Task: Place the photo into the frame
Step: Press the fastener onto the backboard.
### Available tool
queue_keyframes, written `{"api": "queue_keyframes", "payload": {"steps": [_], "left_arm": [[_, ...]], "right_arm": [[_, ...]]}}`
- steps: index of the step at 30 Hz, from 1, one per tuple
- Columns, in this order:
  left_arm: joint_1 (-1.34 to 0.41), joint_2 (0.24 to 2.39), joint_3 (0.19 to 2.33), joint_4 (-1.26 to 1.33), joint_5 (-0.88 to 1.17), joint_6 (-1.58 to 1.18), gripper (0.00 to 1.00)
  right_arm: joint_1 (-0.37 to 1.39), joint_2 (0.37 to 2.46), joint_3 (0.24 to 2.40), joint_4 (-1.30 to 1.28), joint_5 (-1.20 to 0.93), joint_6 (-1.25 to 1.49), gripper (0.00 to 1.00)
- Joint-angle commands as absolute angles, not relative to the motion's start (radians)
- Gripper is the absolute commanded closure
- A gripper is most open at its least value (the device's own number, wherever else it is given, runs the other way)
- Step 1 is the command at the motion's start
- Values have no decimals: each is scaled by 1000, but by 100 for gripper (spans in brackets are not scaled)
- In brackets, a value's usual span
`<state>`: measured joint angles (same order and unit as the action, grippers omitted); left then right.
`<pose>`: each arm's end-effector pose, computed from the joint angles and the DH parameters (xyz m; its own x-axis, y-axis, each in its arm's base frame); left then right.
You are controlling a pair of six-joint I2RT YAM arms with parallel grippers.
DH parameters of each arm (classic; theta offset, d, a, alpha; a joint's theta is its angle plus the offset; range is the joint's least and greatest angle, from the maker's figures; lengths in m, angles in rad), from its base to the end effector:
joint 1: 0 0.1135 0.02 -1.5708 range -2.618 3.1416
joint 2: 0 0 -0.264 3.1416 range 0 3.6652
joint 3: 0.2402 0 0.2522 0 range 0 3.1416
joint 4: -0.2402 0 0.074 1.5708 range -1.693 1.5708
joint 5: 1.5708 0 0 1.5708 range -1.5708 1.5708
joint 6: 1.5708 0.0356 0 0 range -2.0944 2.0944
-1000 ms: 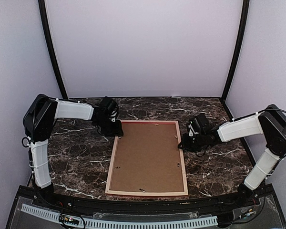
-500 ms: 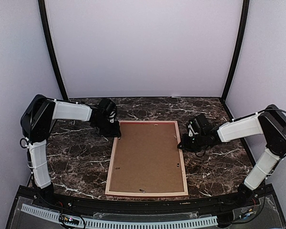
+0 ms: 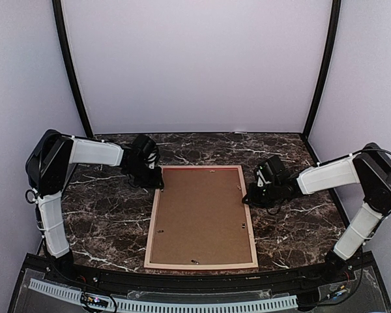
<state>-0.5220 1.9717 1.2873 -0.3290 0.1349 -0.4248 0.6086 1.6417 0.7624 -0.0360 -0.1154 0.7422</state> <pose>0.3518 -0.2079 0.1555 -0.8993 0.0462 -0.4349 0.2032 0.9247 -0.3220 0.2502 0.1793 0.1397 -0.9021 0.1897 -0.3875 -0.0214 0.8774 0.4793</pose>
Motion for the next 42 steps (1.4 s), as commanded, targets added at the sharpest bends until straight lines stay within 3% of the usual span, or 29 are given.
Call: {"api": "queue_keyframes", "payload": {"steps": [1, 24, 42], "left_arm": [[-542, 1956, 1266, -464, 252, -338, 71], [-520, 2036, 1345, -667, 344, -82, 70], [-523, 2066, 1342, -796, 305, 51, 67]], "right_arm": [[636, 1688, 764, -63, -212, 777, 100], [634, 1762, 825, -97, -196, 754, 100], [612, 1801, 863, -128, -194, 712, 100]]}}
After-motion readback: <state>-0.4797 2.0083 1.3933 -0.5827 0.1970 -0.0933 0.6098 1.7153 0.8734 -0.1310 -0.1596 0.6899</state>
